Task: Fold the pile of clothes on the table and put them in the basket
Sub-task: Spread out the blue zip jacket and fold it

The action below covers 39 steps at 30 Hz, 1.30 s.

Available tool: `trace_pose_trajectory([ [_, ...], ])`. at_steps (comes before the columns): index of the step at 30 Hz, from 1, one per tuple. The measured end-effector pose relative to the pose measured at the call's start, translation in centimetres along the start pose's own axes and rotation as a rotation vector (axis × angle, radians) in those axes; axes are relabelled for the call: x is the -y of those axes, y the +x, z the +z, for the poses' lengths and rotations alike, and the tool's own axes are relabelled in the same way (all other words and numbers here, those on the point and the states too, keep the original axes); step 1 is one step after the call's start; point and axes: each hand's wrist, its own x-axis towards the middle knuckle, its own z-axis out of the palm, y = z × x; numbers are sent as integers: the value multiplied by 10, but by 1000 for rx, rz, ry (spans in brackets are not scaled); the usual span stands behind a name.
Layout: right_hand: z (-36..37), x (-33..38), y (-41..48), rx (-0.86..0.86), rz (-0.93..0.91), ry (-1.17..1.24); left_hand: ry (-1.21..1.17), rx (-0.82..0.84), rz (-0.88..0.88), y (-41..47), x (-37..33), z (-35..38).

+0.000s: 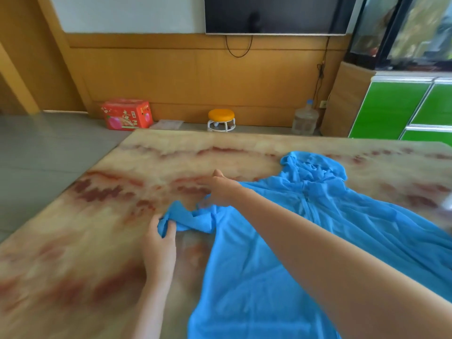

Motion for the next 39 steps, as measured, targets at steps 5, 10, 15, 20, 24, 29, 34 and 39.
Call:
trace_pose_trajectory([
  [5, 1, 10, 34, 68, -69, -173, -605, -30, -285, 33, -8, -17],
  [10, 16, 30, 58, -428, -115, 548, -832, -389, -114, 50, 12, -38],
  [15, 35, 6, 55, -310, -159, 325, 38, -305, 255, 41, 25, -10],
  [20, 27, -38, 45, -433, 8, 308, 8, 42, 469, 28, 10, 2],
  [24, 20, -72, 45, -372, 172, -2, 280, 552, 491, 9, 1, 16],
  [29, 19, -93, 36, -431, 155, 153, 536, 509, 461, 11, 17, 17],
  [34, -3, -145, -9, -508, 260, 331, 435, 492, 466, 15, 20, 17],
  [39, -27, -205, -64, -514, 352, 326, 336, 377, 418, 12, 7, 18],
])
